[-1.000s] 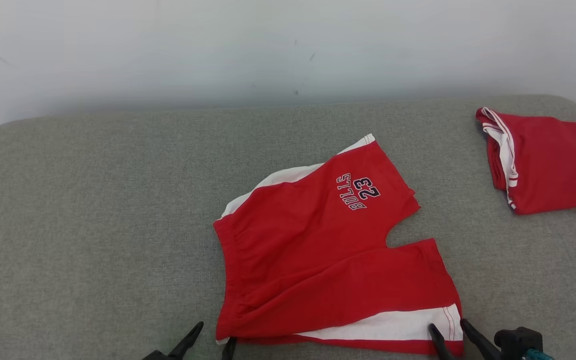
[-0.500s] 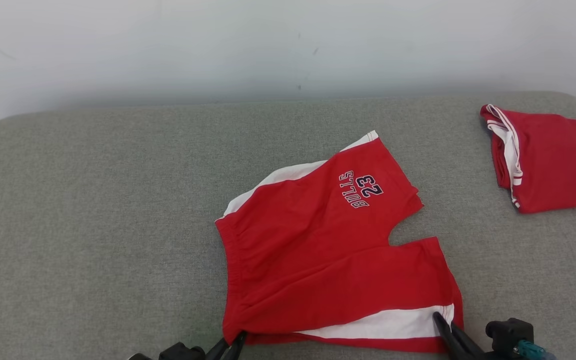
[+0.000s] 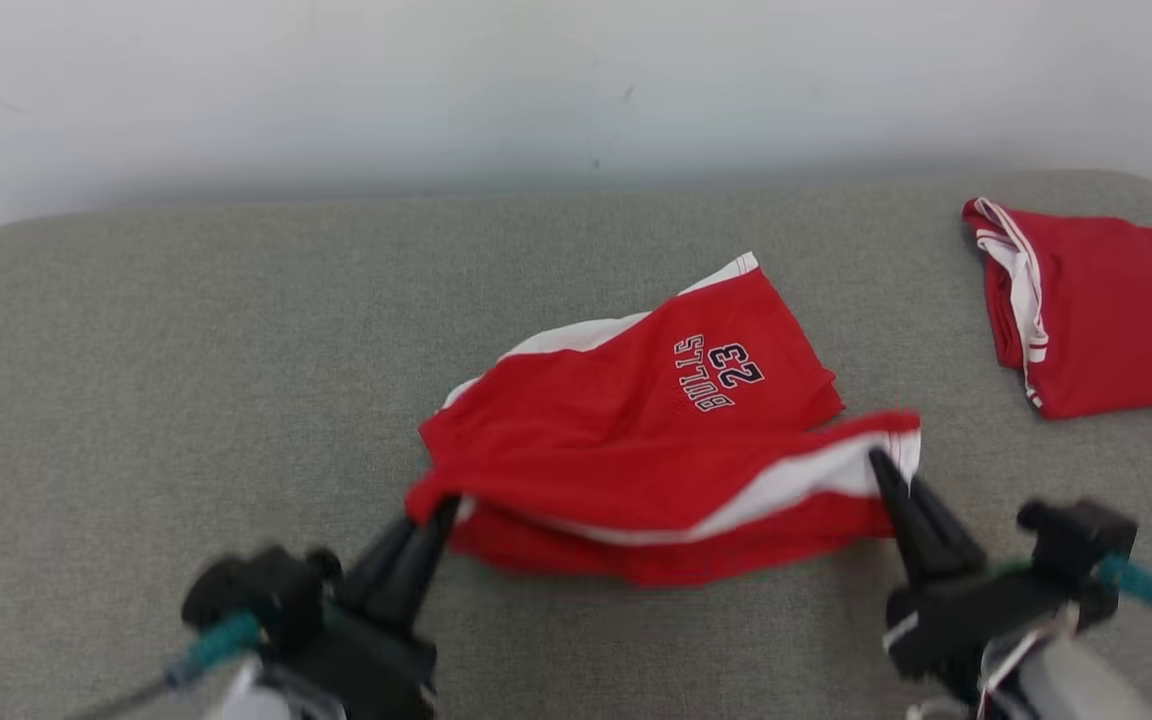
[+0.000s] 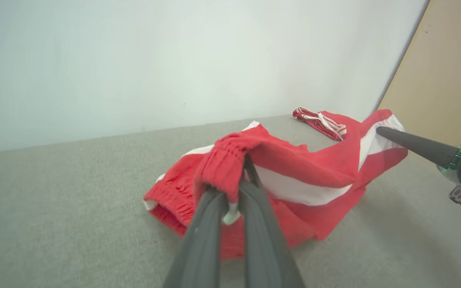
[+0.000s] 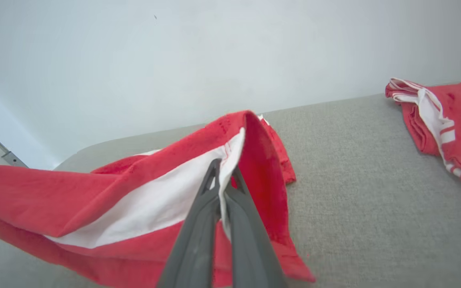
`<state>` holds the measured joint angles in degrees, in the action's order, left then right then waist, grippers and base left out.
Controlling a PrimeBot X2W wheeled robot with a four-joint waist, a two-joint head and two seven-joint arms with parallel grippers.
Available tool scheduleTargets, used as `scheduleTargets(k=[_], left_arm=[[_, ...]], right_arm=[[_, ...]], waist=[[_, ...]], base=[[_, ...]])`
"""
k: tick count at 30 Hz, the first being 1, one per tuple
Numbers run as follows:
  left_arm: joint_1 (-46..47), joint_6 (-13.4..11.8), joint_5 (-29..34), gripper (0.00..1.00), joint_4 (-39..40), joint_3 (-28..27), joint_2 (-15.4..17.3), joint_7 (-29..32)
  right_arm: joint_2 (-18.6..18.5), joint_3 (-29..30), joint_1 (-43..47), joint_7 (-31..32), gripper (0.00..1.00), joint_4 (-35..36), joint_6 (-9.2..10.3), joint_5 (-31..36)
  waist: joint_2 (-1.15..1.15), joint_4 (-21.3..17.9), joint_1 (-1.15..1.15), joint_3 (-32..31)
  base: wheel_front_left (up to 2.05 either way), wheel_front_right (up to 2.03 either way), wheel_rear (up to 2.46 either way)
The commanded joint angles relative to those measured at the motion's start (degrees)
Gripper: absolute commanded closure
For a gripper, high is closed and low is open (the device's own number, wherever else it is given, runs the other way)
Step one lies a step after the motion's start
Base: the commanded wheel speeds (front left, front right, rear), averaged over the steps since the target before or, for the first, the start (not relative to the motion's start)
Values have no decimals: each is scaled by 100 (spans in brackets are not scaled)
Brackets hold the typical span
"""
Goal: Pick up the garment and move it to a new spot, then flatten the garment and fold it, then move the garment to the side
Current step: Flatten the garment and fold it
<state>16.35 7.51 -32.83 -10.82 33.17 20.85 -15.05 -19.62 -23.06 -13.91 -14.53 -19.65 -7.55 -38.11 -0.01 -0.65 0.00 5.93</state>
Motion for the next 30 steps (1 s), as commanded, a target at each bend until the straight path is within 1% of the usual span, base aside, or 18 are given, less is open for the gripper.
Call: scheduleTargets(k=[1, 3, 7, 8, 11, 14, 19, 23, 24, 26, 30], left_arm=[[411, -8, -143, 100, 30, 45, 132, -5], [955, -8, -309, 100, 71, 161, 240, 110], [2204, -8, -993, 100, 40, 225, 387, 443], [2204, -8, -993, 100, 40, 225, 387, 443], [3281, -8, -1525, 100, -141, 161, 455, 709], [4420, -8, -1840, 100, -361, 210, 432, 952], [6231, -8, -2096, 100, -922, 319, 379, 1210], [7436, -8, -2234, 100, -1473, 418, 323, 1245], [7726, -8, -2130, 100, -1573, 520, 347, 1259], [8165, -9, -2216, 100, -1831, 581, 298, 1179], [8840, -9, -2194, 100, -2215, 874, 321, 1076]], right_arm=[[-93, 29, -289, 95, 100, 141, 15, -147], [-151, 62, -666, 232, 100, 299, 15, -332], [-177, 214, -1670, 550, 100, 505, 15, -787], [-177, 214, -1670, 550, 100, 505, 15, -787], [-167, 344, -2583, 843, 100, 442, 15, -1086], [-210, 421, -3631, 1087, 100, 286, 15, -1187], [-84, 511, -5376, 1313, 100, -179, 15, -1189], [-17, 496, -6605, 1336, 100, -670, 15, -1027], [-22, 468, -6881, 1329, 100, -805, 15, -965], [-9, 433, -7351, 1276, 100, -1079, 15, -894], [-1, 343, -8073, 1128, 100, -1592, 15, -756]], waist=[[1, -7, 0, 145], [1, -12, 0, 316], [1, -41, 0, 832], [1, -41, 0, 832], [1, -80, 0, 1318], [1, -106, 0, 1844], [1, -148, 0, 2556], [1, -170, 0, 2907], [1, -176, 0, 2970], [1, -184, 0, 3051], [1, -222, 0, 3120]], base=[[0, 0, 0], [0, 0, 0], [0, 0, 0], [0, 0, 0], [0, 0, 0], [0, 0, 0], [0, 0, 0], [0, 0, 0], [0, 0, 0], [0, 0, 0], [0, 0, 0]])
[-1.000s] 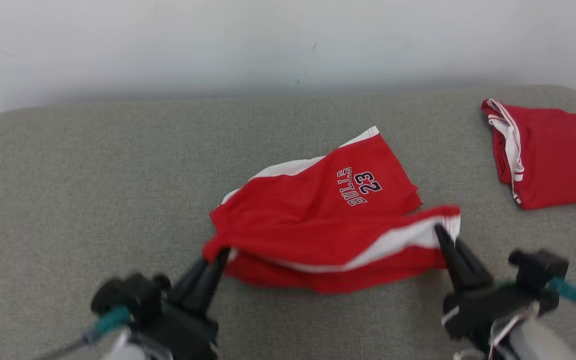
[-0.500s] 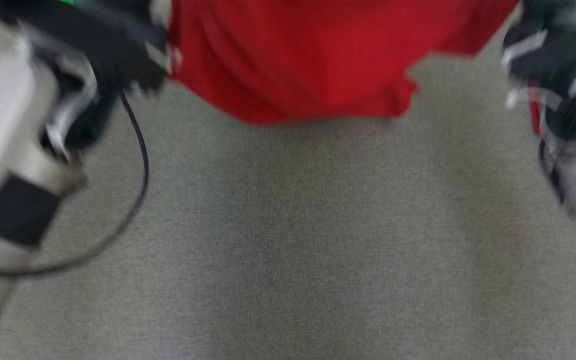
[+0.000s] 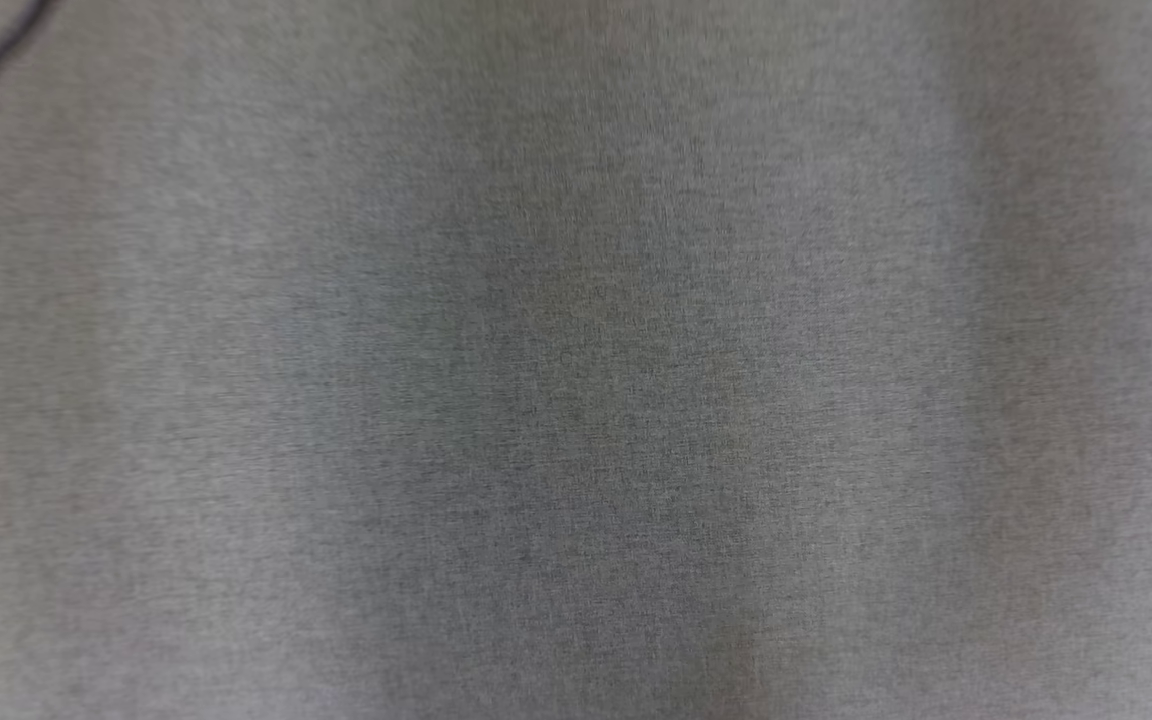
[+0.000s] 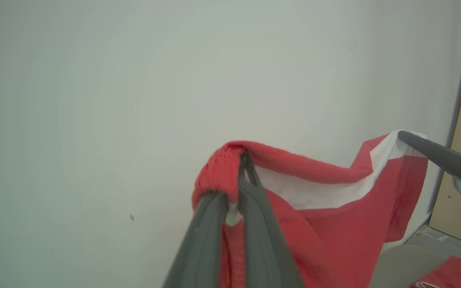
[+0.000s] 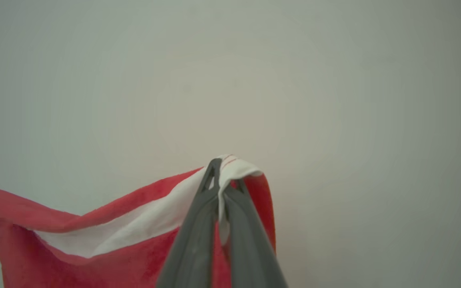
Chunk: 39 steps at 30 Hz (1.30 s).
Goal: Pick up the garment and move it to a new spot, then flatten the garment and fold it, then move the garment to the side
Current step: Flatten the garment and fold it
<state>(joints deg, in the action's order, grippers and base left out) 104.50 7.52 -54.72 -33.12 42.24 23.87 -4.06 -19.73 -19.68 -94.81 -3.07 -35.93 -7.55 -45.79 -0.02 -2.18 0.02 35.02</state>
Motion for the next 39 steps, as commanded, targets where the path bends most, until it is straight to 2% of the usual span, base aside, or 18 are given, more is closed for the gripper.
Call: scheduleTargets(k=[1, 7, 11, 18, 25, 27, 32, 35, 39], left_arm=[[174, -10, -52, 100, -75, 41, 29, -13], [568, -10, -348, 100, -432, 419, 51, -209], [460, -10, -697, 100, -576, 669, 86, -395], [-147, -10, -988, 100, -290, 1081, 268, -847], [-1449, -10, -924, 100, 273, 1321, 567, -1097], [-1979, -39, -872, 100, 499, 1234, 627, -1109], [-3587, -355, -494, 100, 1362, 565, 744, -1111], [-4608, -454, -245, 100, 1848, 212, 727, -1112], [-5754, -484, 107, 100, 2194, 286, 728, -1113]], right_arm=[[13, -29, -143, -36, 100, -82, 15, 32], [-45, -321, -680, -155, 100, -605, 15, 91], [-94, -508, -748, -265, 100, -866, 15, -103], [-203, -1020, -207, -540, 100, -720, 15, -419], [-571, -1418, 1075, -837, 100, -77, 15, -946], [-738, -1534, 1607, -914, 100, 173, 15, -1087], [-1175, -1654, 2962, -1082, 100, 867, 15, -1457], [-1402, -1738, 3760, -1138, 100, 1220, 15, -1547], [-1559, -1665, 4846, -1179, 100, 1602, 15, -1793]], waist=[[2, -83, -2, 231], [2, -59, -2, 362], [2, -13, -2, 484], [2, -9, -2, 403], [2, -38, -2, -35], [2, -59, -2, -206], [2, -82, -2, -616], [2, -89, -2, -897], [2, -91, -2, -1234]], base=[[0, 0, 0], [0, 0, 0], [0, 0, 0], [0, 0, 0], [0, 0, 0], [0, 0, 0], [0, 0, 0], [0, 0, 0], [0, 0, 0]])
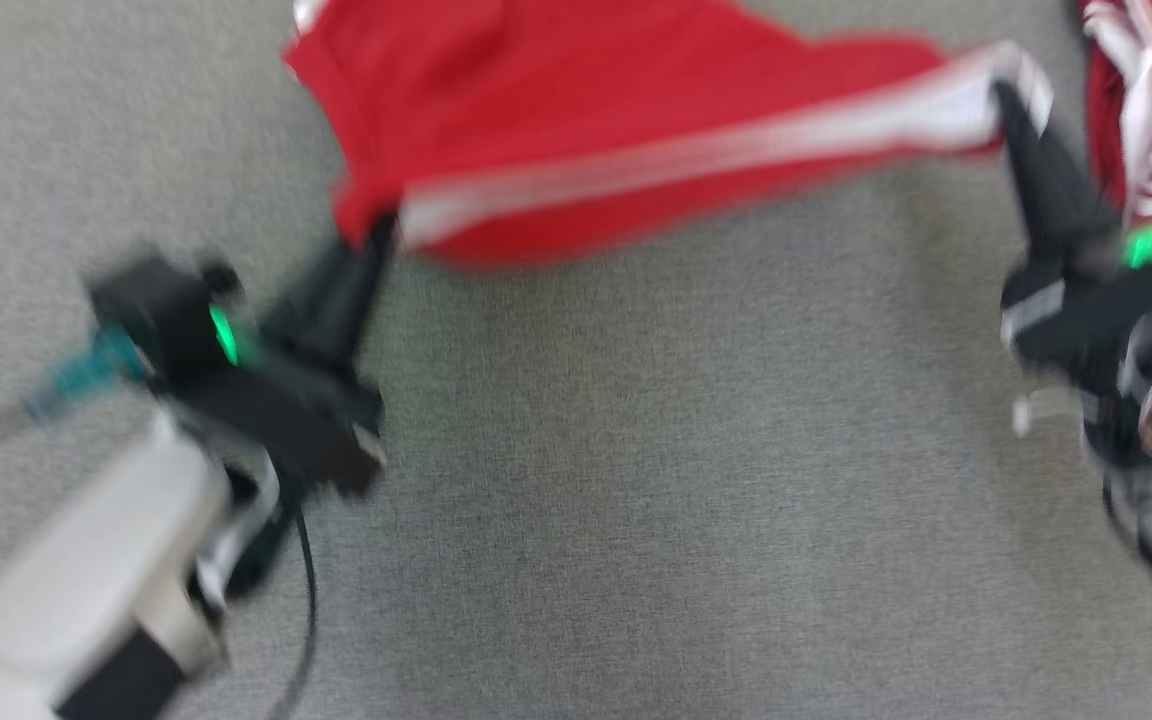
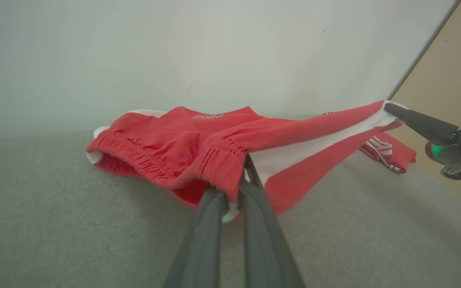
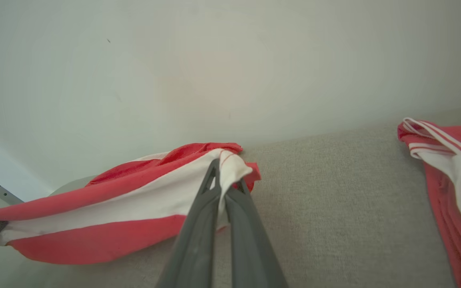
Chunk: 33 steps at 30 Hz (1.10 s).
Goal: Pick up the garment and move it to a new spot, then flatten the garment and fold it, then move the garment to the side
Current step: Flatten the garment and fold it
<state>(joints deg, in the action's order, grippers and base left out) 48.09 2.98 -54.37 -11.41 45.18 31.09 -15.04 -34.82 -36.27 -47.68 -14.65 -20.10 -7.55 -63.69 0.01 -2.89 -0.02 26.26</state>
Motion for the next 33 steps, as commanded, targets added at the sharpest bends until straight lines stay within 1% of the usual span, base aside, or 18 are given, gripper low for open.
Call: scheduleTargets(k=[1, 6, 10, 13, 16, 20, 26, 27, 30, 33], left_arm=[[-324, -43, 82, 100, 85, -12, -42, -16], [-1398, -81, 249, 100, 245, -78, -197, -16], [-2186, -19, 380, 100, 303, -173, -315, -17], [-2735, -34, 446, 100, 389, -430, -378, -17], [-3204, 54, 561, 100, 424, -448, -351, -17], [-3679, 92, 616, 100, 530, -553, -344, -17], [-4163, 124, 746, 100, 644, -518, -301, -17], [-4163, 124, 746, 100, 644, -518, -301, -17], [-4289, 109, 774, 100, 694, -537, -333, -17], [-4298, 127, 853, 100, 738, -549, -427, -17]], right_arm=[[-65, 6, 384, -30, 100, 104, 15, -50], [-72, 135, 1519, -57, 100, 474, 15, -152], [-25, 256, 2388, -53, 100, 684, 15, -247], [-3, 375, 3027, -54, 100, 800, 15, -237], [46, 568, 3620, -54, 100, 941, 15, -278], [48, 730, 4278, -5, 100, 1126, 15, -191], [181, 1100, 5148, 242, 100, 1520, 15, -207], [181, 1100, 5148, 242, 100, 1520, 15, -207], [252, 1370, 5499, 352, 100, 1697, 15, -133], [331, 1668, 5625, 446, 100, 1846, 15, 31]], waist=[[-1, -14, 2, -432], [-1, -51, 2, -788], [-1, -39, 2, -1095], [-1, -14, 2, -1318], [-1, 28, 2, -1534], [-1, 45, 2, -1747], [-1, 86, 2, -1921], [-1, 86, 2, -1921], [-1, 118, 2, -1964], [-1, 164, 2, -1957]], base=[[0, 0, 0], [0, 0, 0], [0, 0, 0], [0, 0, 0], [0, 0, 0], [0, 0, 0], [0, 0, 0], [0, 0, 0], [0, 0, 0], [0, 0, 0]])
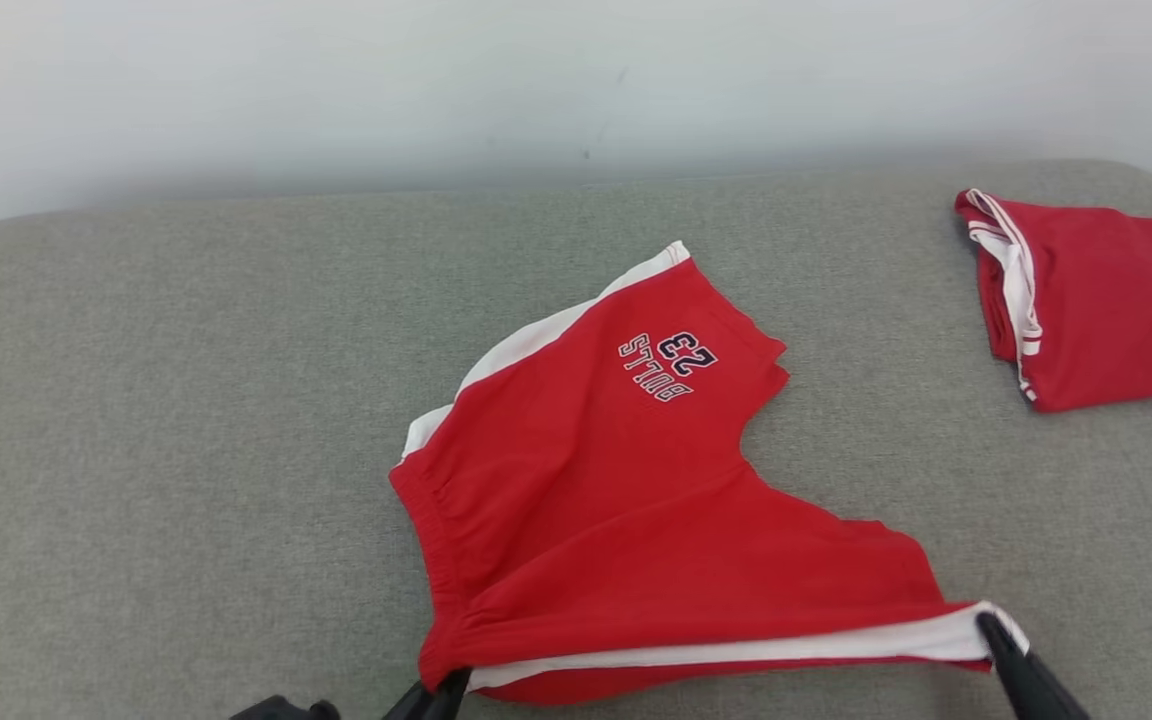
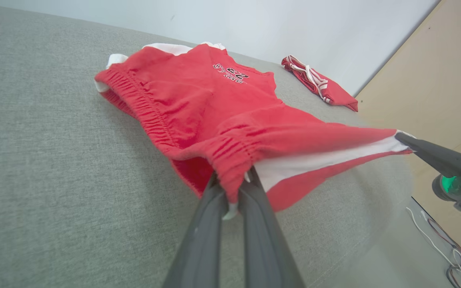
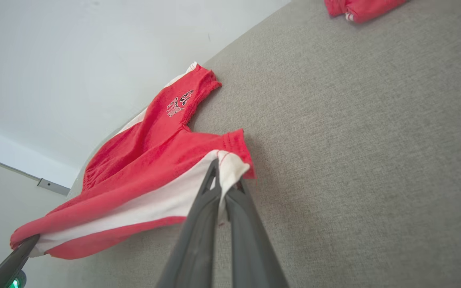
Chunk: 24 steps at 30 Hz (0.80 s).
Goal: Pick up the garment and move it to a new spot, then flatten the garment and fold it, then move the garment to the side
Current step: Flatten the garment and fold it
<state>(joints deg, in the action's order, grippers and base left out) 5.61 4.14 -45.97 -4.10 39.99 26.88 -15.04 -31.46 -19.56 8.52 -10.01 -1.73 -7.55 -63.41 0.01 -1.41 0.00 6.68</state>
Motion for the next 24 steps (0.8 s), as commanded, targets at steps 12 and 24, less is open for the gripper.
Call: scheduleTargets(k=[12, 24], left_arm=[[931, 240, 267, 100, -253, -27, -472, -16], [2492, 327, 115, 100, -1483, -400, -1000, -17]], right_arm=[[213, 642, -1501, 694, 100, -35, 15, 800], [693, 255, -4567, 1236, 100, -1879, 15, 1369]], waist=[[-1, 543, 0, 325], [-1, 986, 0, 1152]], base=[[0, 0, 0], [0, 0, 0]])
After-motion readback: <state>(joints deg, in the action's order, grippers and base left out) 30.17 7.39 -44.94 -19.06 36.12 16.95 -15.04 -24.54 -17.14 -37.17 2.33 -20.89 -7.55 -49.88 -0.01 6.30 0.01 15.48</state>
